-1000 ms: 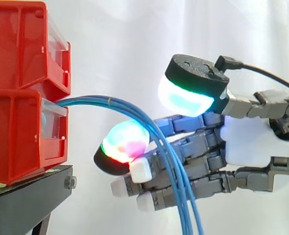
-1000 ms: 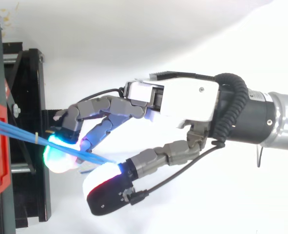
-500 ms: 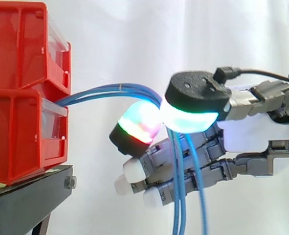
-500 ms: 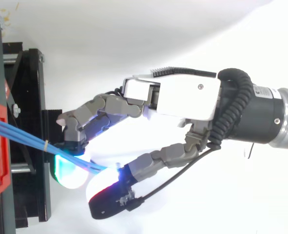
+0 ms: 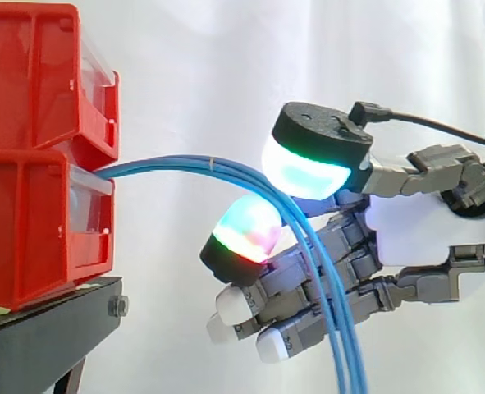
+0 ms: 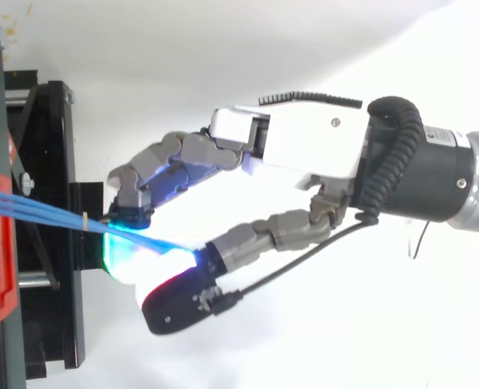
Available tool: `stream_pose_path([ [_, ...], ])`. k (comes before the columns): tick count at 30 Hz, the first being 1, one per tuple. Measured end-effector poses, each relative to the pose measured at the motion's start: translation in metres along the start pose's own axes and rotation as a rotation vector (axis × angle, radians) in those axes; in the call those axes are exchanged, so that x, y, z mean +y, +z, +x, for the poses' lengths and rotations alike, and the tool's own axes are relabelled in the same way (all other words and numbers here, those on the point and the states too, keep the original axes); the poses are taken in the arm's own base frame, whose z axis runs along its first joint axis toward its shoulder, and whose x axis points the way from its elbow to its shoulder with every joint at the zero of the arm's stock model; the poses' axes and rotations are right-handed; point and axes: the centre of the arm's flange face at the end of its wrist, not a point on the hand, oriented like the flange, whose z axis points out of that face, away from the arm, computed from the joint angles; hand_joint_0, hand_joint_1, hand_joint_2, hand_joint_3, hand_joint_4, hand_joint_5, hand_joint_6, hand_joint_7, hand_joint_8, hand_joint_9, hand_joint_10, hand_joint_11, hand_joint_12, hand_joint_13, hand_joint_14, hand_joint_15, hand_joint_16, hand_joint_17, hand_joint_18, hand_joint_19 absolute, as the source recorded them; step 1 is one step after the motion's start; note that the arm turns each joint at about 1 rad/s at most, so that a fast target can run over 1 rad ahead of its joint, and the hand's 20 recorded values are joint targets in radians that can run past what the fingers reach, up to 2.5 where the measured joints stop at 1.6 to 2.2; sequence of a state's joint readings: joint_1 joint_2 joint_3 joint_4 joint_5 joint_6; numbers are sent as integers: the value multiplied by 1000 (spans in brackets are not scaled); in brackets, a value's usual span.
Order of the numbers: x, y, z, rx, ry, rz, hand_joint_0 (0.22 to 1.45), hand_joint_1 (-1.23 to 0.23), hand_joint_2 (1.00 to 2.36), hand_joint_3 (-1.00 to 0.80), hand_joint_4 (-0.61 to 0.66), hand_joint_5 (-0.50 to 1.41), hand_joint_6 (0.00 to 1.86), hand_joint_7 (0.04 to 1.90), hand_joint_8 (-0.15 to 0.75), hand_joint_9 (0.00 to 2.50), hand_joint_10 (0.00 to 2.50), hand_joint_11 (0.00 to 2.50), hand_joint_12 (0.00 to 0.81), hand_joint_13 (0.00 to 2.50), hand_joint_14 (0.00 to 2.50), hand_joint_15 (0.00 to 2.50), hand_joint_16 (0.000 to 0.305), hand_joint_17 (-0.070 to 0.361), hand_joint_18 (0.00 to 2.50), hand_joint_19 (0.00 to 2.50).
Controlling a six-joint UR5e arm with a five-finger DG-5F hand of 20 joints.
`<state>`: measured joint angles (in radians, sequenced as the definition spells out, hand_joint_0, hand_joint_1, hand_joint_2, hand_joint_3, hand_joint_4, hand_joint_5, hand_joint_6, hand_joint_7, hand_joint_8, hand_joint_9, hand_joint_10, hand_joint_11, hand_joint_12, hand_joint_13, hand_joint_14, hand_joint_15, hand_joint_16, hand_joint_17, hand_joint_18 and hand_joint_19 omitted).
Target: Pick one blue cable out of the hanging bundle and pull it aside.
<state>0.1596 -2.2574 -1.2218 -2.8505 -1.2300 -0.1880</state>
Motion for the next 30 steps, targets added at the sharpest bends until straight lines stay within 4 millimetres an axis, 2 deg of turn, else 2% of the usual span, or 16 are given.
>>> stream_pose_path([
  [11, -20, 2, 3, -62, 5, 36, 476, -596, 1002, -477, 166, -110, 706, 969, 319, 753, 10, 292, 398, 436, 5, 146, 56, 126, 475, 350],
  [25, -11, 6, 13, -71, -1, 2, 502, -571, 1004, -439, 169, -92, 645, 1052, 314, 787, 10, 298, 387, 478, 6, 165, 54, 121, 514, 385],
  [26, -10, 6, 14, -70, -1, 1, 503, -563, 1004, -440, 167, -84, 607, 1128, 316, 793, 10, 298, 385, 481, 6, 166, 54, 121, 515, 385],
  [30, -8, 7, 15, -70, 0, 0, 505, -557, 1004, -447, 183, -76, 580, 1165, 320, 849, 12, 354, 387, 515, 7, 191, 54, 121, 540, 397],
])
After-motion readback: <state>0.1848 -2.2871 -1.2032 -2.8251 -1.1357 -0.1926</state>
